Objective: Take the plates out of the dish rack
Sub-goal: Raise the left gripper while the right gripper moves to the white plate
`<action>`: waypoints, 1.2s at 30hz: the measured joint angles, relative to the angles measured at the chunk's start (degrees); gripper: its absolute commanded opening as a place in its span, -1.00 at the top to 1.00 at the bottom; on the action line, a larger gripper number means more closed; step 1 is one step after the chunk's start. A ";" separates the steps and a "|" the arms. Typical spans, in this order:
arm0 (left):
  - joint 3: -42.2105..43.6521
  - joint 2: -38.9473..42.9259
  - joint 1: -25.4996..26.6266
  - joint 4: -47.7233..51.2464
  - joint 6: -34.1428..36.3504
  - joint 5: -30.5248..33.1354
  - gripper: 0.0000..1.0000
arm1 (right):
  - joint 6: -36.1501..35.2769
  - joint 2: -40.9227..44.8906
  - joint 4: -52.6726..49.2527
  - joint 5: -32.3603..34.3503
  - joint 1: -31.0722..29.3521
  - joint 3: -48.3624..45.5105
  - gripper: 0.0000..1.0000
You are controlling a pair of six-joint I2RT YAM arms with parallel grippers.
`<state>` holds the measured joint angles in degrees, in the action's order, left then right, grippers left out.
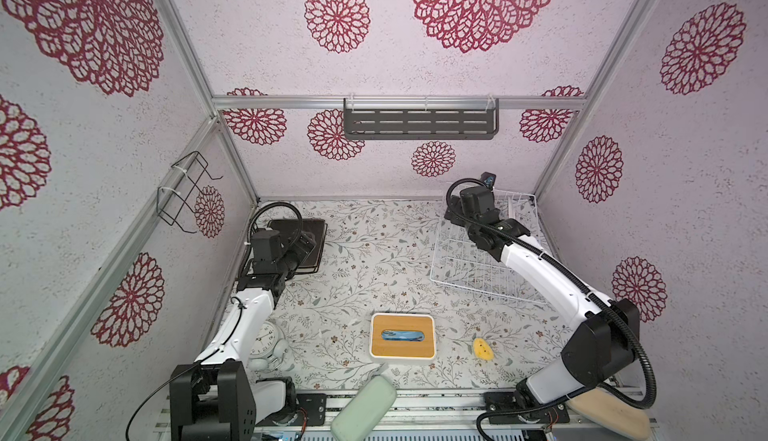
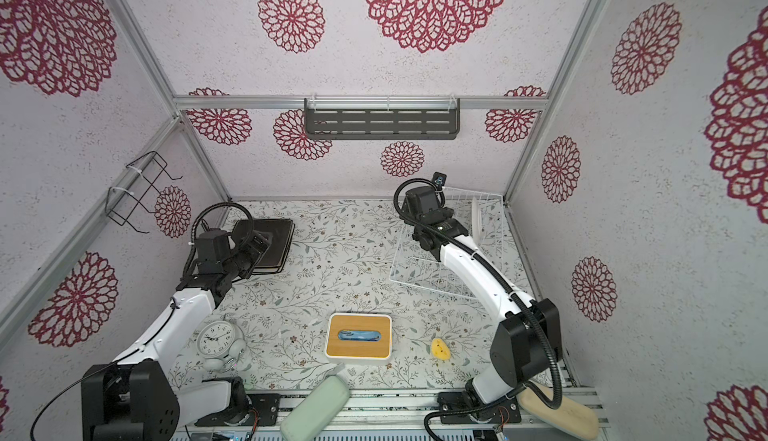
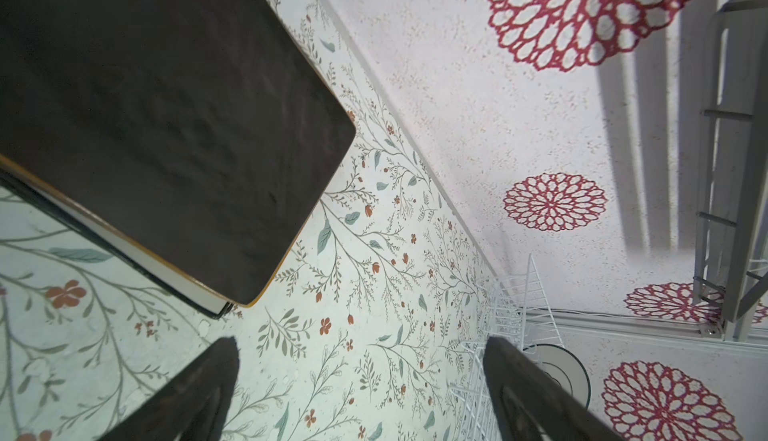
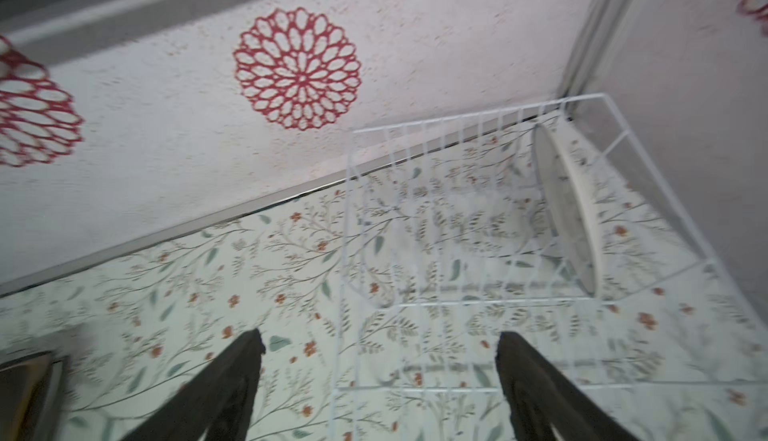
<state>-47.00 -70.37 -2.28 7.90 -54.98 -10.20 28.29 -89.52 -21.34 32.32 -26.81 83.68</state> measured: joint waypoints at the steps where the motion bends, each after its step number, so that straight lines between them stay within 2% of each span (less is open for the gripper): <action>1: -0.76 0.33 0.39 0.37 0.37 0.50 -0.94 | -1.53 -0.63 -1.57 2.08 0.52 1.22 -0.83; 8: -5.18 -0.79 5.35 1.20 1.92 2.01 -0.96 | -9.51 -8.48 -6.62 14.36 3.93 5.14 -0.65; 13: -5.81 -3.26 8.35 0.72 1.79 2.01 -0.95 | -14.62 -14.40 -7.21 18.53 7.02 5.44 -0.43; 18: -6.75 -5.73 10.36 0.79 1.60 2.25 -0.96 | -18.21 -17.03 -6.01 19.32 9.81 5.55 -0.40; 31: -7.52 -6.82 12.37 0.52 0.72 2.64 -0.95 | -19.74 -24.13 -1.44 16.90 16.68 7.65 -0.26; 36: -8.61 -7.37 13.22 0.55 0.61 3.28 -0.95 | -19.85 -26.27 0.33 15.65 18.14 8.33 -0.05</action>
<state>-55.61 -77.73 10.94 8.45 -54.37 -6.92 8.45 -115.79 -21.02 47.97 -8.67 92.01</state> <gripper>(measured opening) 0.978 0.547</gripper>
